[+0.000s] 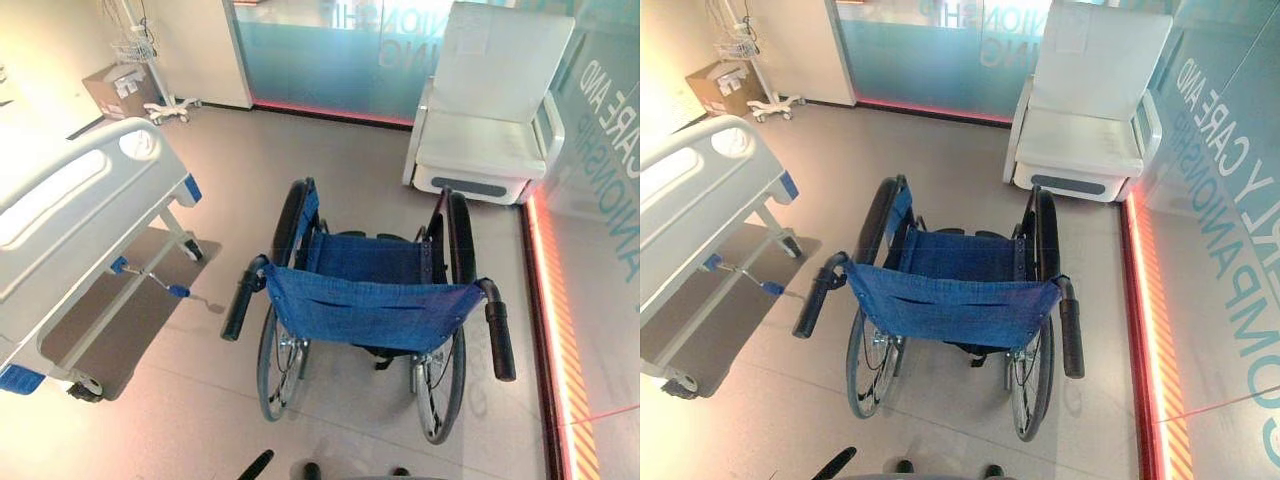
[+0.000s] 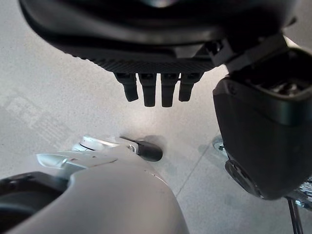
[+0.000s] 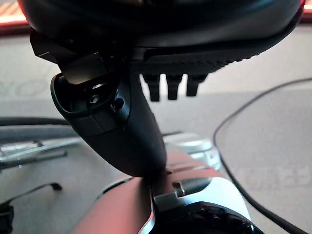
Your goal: Push the wheelchair next to the bed
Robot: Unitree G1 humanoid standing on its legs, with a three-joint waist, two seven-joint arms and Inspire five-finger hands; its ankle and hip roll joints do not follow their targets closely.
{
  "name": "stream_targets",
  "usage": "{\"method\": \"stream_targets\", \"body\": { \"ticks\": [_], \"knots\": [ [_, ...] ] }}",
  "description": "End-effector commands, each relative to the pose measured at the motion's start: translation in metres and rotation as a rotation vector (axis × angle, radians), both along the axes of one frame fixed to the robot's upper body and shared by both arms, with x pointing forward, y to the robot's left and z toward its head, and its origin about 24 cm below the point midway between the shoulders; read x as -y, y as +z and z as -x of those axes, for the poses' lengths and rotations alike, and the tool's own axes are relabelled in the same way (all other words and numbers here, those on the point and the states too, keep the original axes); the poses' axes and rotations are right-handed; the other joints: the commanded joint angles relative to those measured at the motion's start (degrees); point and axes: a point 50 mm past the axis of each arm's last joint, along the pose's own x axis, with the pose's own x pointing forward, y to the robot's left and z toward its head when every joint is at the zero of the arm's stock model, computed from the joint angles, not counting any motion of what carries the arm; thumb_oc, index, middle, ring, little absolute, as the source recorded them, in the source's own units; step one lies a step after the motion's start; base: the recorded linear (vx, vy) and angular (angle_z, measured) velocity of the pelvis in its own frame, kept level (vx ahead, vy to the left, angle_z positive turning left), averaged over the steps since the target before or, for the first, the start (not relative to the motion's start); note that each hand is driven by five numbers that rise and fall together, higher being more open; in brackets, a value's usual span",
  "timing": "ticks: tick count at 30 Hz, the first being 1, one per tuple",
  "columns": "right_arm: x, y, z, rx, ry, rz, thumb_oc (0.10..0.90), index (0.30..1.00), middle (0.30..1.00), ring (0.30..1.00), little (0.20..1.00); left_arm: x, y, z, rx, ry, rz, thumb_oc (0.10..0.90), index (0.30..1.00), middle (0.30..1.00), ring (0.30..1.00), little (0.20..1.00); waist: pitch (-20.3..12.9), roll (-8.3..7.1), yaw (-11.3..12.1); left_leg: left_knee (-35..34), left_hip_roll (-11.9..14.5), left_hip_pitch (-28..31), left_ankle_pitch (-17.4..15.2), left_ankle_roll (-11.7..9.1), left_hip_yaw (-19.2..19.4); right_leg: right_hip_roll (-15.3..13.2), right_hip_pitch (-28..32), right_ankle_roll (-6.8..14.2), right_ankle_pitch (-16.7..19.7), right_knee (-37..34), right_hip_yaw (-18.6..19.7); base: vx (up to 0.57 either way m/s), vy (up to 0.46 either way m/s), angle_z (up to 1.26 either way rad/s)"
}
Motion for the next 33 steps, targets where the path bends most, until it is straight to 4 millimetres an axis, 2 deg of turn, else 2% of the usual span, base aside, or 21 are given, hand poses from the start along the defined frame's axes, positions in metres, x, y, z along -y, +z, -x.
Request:
{"method": "stream_targets", "body": {
  "ticks": [1,10,17,18,21,25,27,28,30,31,33],
  "knots": [
    [-0.019,-0.002,-0.014,0.016,0.077,-0.074,0.8,0.9,0.9,0.9,0.9,0.013,-0.001,-0.014,0.007,-0.022,0.008,0.8,0.9,0.9,0.9,0.9,1.5,0.44,0.5,0.2,-0.3,-1.4,-1.8,-0.7,0.6,-1.2,-2.9,-0.6,3.6,0.7,0.3,0.0,0.0,0.0],
    [-0.01,0.0,-0.019,0.046,0.027,0.004,0.8,0.9,0.9,0.9,0.9,0.003,0.001,-0.016,0.026,0.019,-0.049,0.8,0.9,0.9,0.9,0.9,1.3,0.59,0.0,0.2,-0.2,-0.9,-1.9,-0.8,0.7,-1.1,-2.4,-0.7,3.6,0.5,0.6,0.0,0.0,0.0],
    [0.03,0.015,-0.04,0.199,-0.21,0.186,0.8,0.9,0.9,0.9,0.9,-0.032,0.013,-0.027,0.123,0.172,-0.157,0.8,0.9,0.9,0.9,0.9,1.0,0.87,-0.5,0.2,0.0,-0.5,-2.1,-0.8,1.0,-0.9,-2.1,-0.4,3.6,0.2,1.2,0.0,0.0,0.0],
    [0.044,0.022,-0.047,0.257,-0.259,0.233,0.8,0.9,0.9,0.9,0.9,-0.047,0.019,-0.033,0.159,0.204,-0.191,0.8,0.9,0.9,0.9,0.9,0.8,0.91,-0.6,0.2,0.1,-0.6,-2.2,-0.8,1.1,-0.8,-2.1,-0.3,3.6,0.2,1.2,0.0,0.0,0.0],
    [0.069,0.037,-0.059,0.363,-0.323,0.312,0.8,0.9,0.9,0.9,0.9,-0.071,0.033,-0.043,0.225,0.244,-0.26,0.8,0.9,0.9,0.9,0.9,0.3,0.85,-0.6,0.2,0.2,-0.7,-2.2,-0.9,1.2,-0.7,-2.1,-0.2,3.7,-0.1,1.2,0.0,0.0,0.0],
    [0.089,0.054,-0.073,0.47,-0.372,0.393,0.8,0.9,0.9,0.9,0.9,-0.092,0.048,-0.053,0.296,0.265,-0.322,0.8,0.9,0.9,0.9,0.9,0.1,0.67,-0.5,0.2,0.2,-0.7,-2.1,-1.0,1.3,-0.8,-2.1,-0.2,3.8,-0.1,1.0,0.0,0.0,0.0],
    [0.109,0.078,-0.09,0.569,-0.383,0.466,0.8,0.9,0.9,0.9,0.9,-0.109,0.064,-0.068,0.373,0.299,-0.356,0.8,0.9,0.9,0.9,0.9,0.1,0.6,-0.6,0.2,0.2,-0.8,-2.0,-1.0,1.3,-0.8,-2.1,-0.2,3.9,-0.1,0.9,0.0,0.0,0.0],
    [0.112,0.083,-0.094,0.59,-0.386,0.478,0.8,0.9,0.9,0.9,0.9,-0.111,0.068,-0.071,0.394,0.305,-0.363,0.8,0.9,0.9,0.9,0.9,0.1,0.6,-0.6,0.2,0.2,-0.8,-2.0,-1.1,1.3,-0.8,-2.1,-0.2,4.0,-0.1,0.9,0.0,0.0,0.0],
    [0.123,0.111,-0.113,0.703,-0.409,0.55,0.8,0.9,0.9,0.9,0.9,-0.12,0.086,-0.088,0.494,0.325,-0.392,0.8,0.9,0.9,0.9,0.9,0.1,0.57,-0.7,0.2,0.2,-0.7,-2.1,-1.1,1.3,-0.9,-2.0,-0.2,4.1,-0.2,0.8,0.0,0.0,0.0],
    [0.124,0.114,-0.114,0.716,-0.413,0.558,0.8,0.9,0.9,0.9,0.9,-0.121,0.088,-0.089,0.505,0.326,-0.395,0.8,0.9,0.9,0.9,0.9,0.1,0.57,-0.7,0.2,0.2,-0.7,-2.1,-1.1,1.3,-0.9,-1.9,-0.2,4.1,-0.2,0.8,0.0,0.0,0.0],
    [0.129,0.134,-0.123,0.806,-0.428,0.625,0.8,0.9,0.9,0.9,0.9,-0.125,0.1,-0.098,0.577,0.33,-0.424,0.8,0.9,0.9,0.9,0.9,0.1,0.61,-0.9,0.2,0.1,-0.6,-2.1,-1.0,1.2,-0.9,-1.8,-0.2,4.1,-0.2,0.9,0.0,0.0,0.0]
  ]
}}
